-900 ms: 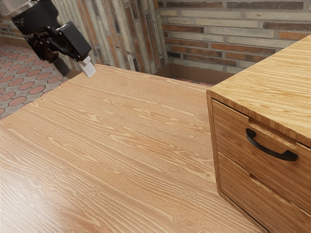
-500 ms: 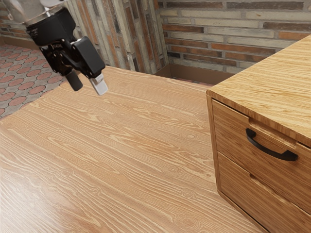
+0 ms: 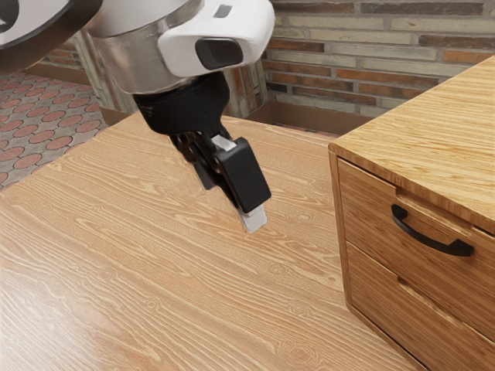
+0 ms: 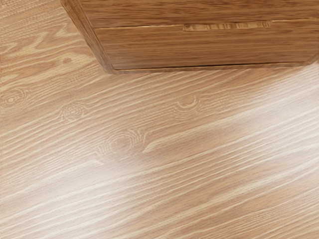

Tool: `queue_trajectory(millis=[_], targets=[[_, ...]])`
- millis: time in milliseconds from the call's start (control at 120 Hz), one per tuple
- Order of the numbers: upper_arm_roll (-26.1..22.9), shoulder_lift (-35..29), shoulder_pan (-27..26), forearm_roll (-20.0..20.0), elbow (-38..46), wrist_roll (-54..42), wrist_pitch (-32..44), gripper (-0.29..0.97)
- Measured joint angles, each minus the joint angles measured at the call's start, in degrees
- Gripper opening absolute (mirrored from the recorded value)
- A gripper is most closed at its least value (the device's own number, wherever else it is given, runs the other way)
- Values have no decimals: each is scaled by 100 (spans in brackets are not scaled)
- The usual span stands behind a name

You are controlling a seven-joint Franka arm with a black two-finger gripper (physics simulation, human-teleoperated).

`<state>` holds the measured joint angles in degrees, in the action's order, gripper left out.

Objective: Pull the drawer handle with one arm to open the drawer

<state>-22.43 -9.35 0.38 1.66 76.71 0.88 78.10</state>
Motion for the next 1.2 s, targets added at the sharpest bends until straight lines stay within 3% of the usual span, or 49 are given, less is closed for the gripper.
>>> queue_trajectory(millis=[317,600,992,1200], targets=[[-692,-71,48,-373,-46,-1485,297,68],[-1890,201,8,-921,42,-2361,761,68],[-2678,526,-1,-1709,164,-3058,1532,68],[-2869,558,-43,-1905,246,-3281,2066,68]])
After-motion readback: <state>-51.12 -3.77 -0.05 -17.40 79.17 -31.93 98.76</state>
